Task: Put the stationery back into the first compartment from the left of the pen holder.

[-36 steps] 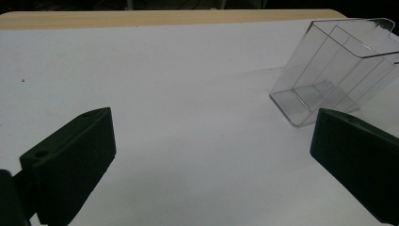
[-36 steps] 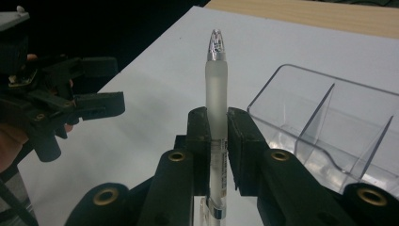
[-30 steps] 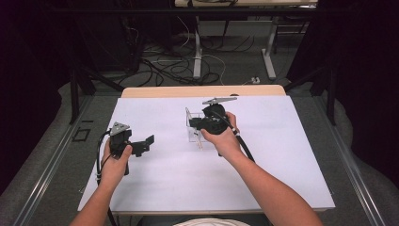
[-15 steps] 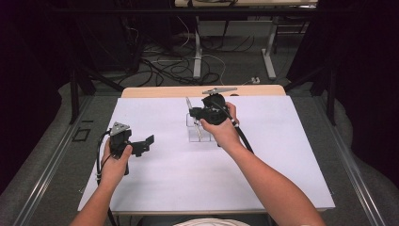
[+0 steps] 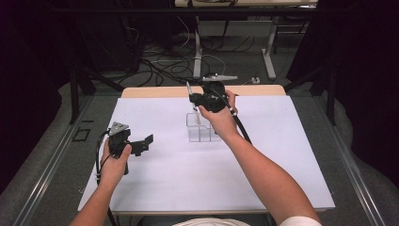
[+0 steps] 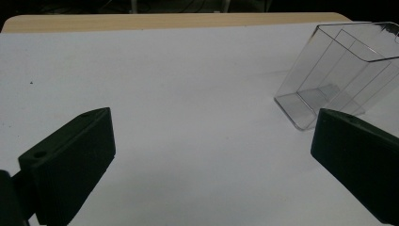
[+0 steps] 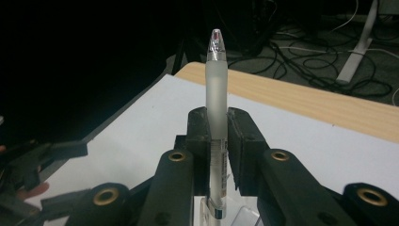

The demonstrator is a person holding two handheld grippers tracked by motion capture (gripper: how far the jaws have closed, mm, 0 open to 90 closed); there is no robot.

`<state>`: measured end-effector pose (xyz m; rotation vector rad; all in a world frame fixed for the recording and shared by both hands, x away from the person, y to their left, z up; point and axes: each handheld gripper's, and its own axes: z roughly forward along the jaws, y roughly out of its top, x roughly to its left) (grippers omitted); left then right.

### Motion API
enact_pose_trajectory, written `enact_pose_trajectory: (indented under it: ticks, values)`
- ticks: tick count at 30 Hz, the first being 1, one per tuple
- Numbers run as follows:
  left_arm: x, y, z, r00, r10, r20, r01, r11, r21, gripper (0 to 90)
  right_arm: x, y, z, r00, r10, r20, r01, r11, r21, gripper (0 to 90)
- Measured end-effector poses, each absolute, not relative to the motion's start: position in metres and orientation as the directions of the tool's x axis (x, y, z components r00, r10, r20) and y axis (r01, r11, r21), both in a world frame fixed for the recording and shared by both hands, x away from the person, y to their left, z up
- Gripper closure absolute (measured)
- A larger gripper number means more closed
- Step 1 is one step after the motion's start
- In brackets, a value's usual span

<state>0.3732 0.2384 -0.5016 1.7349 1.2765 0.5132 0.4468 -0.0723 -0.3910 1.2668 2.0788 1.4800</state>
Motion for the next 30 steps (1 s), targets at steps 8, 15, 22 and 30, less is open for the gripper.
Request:
enact_pose_trajectory:
  ticks: [8,15,22,30]
  values:
    - [0.373,0.240,-0.501,0.382,0.908,-0.173,0.536,-0.066,0.842,0.2,0.458,-0.073,-0.391,-0.544,0.810,0.218,0.453,0.065,0.889,80.2]
    - [0.373,0.240,-0.501,0.381,0.909,-0.171,0.536,-0.066,0.842,0.2,0.462,-0.072,-0.394,-0.533,0.825,0.186,0.416,0.064,0.907,80.2]
    - [0.372,0.241,-0.501,0.384,0.907,-0.171,0.534,-0.067,0.843,0.2,0.466,-0.067,-0.400,-0.526,0.832,0.179,0.409,0.062,0.910,80.2]
    - [0.371,0.243,-0.500,0.379,0.909,-0.175,0.533,-0.060,0.844,0.2,0.471,-0.057,-0.409,-0.525,0.835,0.163,0.407,0.079,0.910,80.2]
